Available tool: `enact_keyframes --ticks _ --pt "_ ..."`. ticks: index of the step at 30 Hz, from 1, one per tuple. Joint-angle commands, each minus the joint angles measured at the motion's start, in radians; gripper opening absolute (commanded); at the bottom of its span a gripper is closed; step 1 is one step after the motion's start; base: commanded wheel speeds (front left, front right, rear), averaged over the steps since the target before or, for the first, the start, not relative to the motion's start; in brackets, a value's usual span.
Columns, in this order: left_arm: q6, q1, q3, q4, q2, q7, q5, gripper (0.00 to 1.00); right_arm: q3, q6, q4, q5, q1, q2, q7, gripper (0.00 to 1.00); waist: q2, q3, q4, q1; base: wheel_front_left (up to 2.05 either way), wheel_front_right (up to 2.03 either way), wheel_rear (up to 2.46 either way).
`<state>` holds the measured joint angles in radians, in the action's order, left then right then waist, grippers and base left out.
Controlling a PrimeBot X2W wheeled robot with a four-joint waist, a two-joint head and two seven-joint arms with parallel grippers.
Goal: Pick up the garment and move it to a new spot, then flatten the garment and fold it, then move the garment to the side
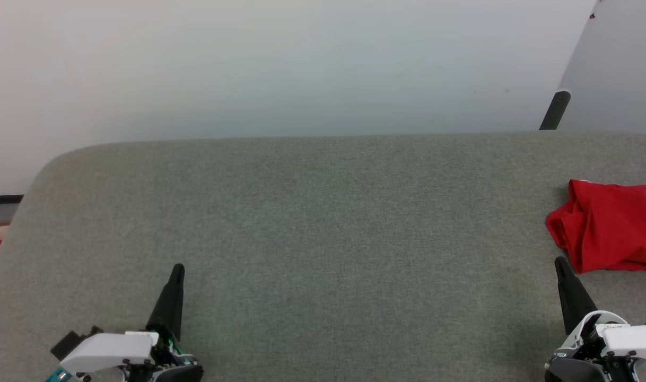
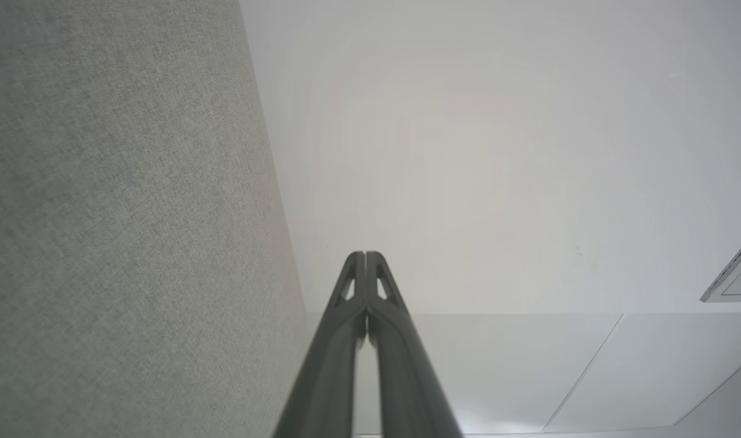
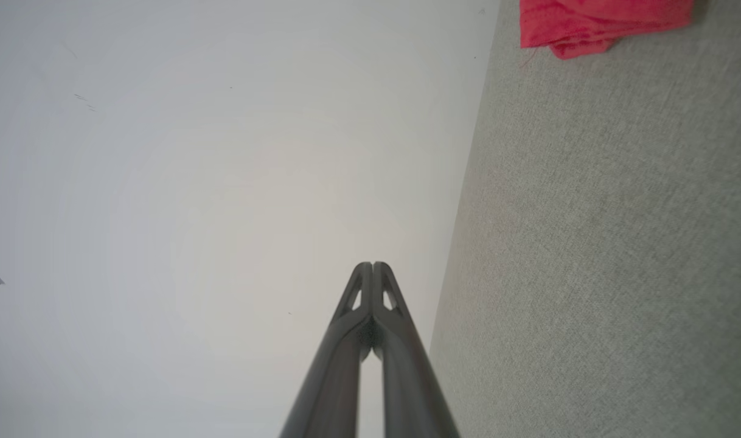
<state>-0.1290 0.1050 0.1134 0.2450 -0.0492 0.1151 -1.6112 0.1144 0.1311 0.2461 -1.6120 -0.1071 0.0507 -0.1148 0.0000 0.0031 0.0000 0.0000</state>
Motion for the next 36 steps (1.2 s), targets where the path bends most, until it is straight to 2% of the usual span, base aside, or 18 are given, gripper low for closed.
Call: enact_keyframes --ticks 1,36 --pt "-0.003 0.009 0.002 0.001 0.001 0.002 -0.003 0.0 0.001 -0.001 -0.003 -0.002 -0.004 -0.003 -0.001 0.0 0.0 0.0 0.0 0.0 0.0 0.0 0.0" --pt "-0.003 0.009 0.002 0.001 0.001 0.002 -0.003 0.0 0.001 -0.001 -0.003 -0.002 -0.004 -0.003 -0.001 0.0 0.0 0.0 0.0 0.0 0.0 0.0 0.0"
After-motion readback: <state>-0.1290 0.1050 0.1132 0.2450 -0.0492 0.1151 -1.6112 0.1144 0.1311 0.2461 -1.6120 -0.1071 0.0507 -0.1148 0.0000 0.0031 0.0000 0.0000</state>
